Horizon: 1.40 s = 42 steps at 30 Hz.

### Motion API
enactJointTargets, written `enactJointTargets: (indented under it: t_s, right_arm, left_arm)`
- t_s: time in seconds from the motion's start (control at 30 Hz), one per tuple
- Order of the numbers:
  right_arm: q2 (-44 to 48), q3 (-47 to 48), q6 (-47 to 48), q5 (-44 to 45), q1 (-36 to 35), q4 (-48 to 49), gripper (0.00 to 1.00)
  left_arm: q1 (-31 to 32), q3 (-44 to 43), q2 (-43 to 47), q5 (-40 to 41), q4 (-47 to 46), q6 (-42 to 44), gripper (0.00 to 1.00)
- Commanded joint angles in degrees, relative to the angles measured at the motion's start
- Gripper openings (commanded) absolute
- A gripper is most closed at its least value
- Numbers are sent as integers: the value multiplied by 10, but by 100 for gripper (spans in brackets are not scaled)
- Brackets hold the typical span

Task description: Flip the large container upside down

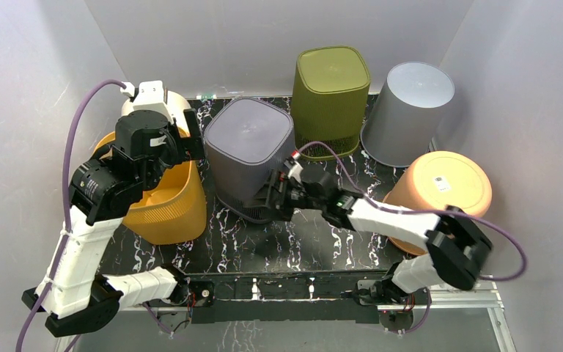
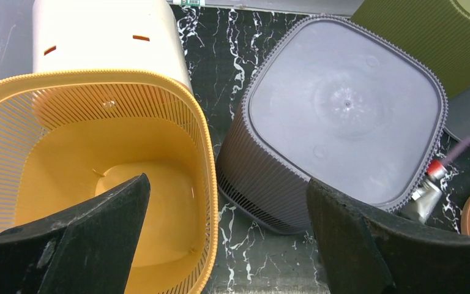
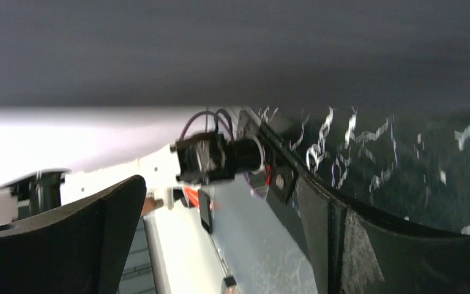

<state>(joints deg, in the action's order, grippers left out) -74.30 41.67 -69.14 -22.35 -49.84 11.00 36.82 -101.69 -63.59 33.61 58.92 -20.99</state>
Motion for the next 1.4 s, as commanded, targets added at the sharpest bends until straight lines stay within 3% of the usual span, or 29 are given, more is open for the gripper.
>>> enactJointTargets:
  t_s: [0.0,0.07,0.2,0.37,0.9,1.03,1.17,1.3,1.37]
  right_arm:
    - [-109,150,45,41,10,101,96]
    - [-166,247,67,74,27,76,97]
    - [-265,343,74,97,71,120,97]
    - [-324,410,61,2,115,107,95]
    - [21,137,183,85,115,-101,98]
    - [67,105,190,106,115,-126,98]
    - [75,122,200,131,116,-169,98]
    - [89,143,225,155,126,-184,98]
    - [96,156,237,175,132,-199,98]
  left_arm:
    - [-2,-37,6,-7,36,8,98]
    - [-1,-49,15,-3,47,2,98]
    - [-2,-41,30,9,75,-17,98]
    - [-2,2,24,-41,90,-25,98]
    - [-2,127,-9,-14,88,-41,95]
    - [-2,163,-10,-40,48,-34,75]
    - [-1,124,-44,-124,35,-3,52]
    - [-2,89,-82,-189,28,8,3]
    - [-1,75,-94,-221,23,7,0]
